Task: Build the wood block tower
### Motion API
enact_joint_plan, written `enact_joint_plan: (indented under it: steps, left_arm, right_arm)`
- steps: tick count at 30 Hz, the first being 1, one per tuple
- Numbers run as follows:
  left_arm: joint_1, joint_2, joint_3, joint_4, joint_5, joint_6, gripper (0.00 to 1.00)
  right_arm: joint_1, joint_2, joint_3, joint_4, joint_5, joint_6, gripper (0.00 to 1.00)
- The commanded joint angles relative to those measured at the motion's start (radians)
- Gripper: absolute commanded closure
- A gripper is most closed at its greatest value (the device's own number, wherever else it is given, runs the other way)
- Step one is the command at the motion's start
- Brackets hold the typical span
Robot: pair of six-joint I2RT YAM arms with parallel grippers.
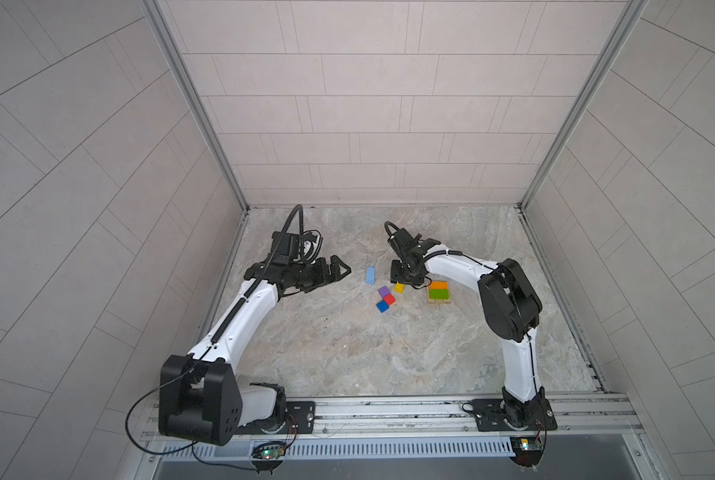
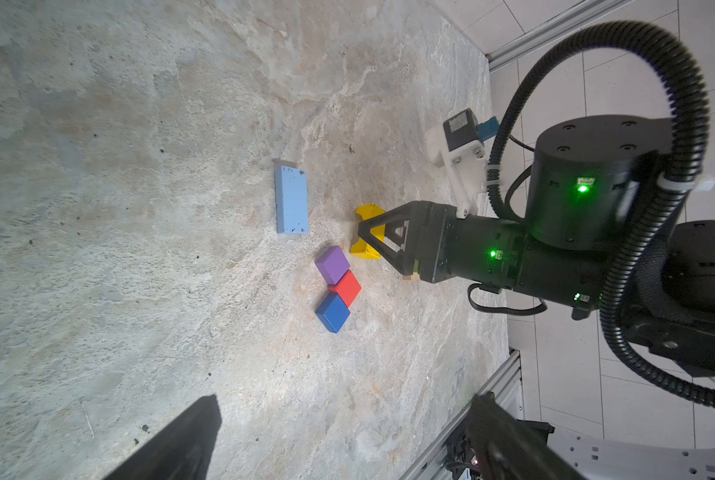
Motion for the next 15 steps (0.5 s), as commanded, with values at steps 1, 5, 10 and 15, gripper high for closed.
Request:
enact_joint_plan:
  steps: [1,5,10,15]
  left_arm:
    - [0.005,-0.010,-0.012,0.009,-0.001,0.011,0.01]
    - [0.005,-0.010,-0.013,0.009,-0.003,0.011,0.01]
    - [0.004,-0.009,-0.012,0.009,-0.003,0.011,0.01]
    - [0.005,-0.008,-0.012,0.010,-0.003,0.011,0.01]
  right_arm:
    - [0.007,0.023,0.029,-0.052,0.039,-0.013,0.49]
    - [0.011,0.037,0.050,-0.063,0.038,-0.024,0.50]
    - [0.020,0.048,0.069,-0.054,0.017,-0.042,0.52]
    - [0.027,0.062,0.092,-0.079,0.036,-0.053,0.53]
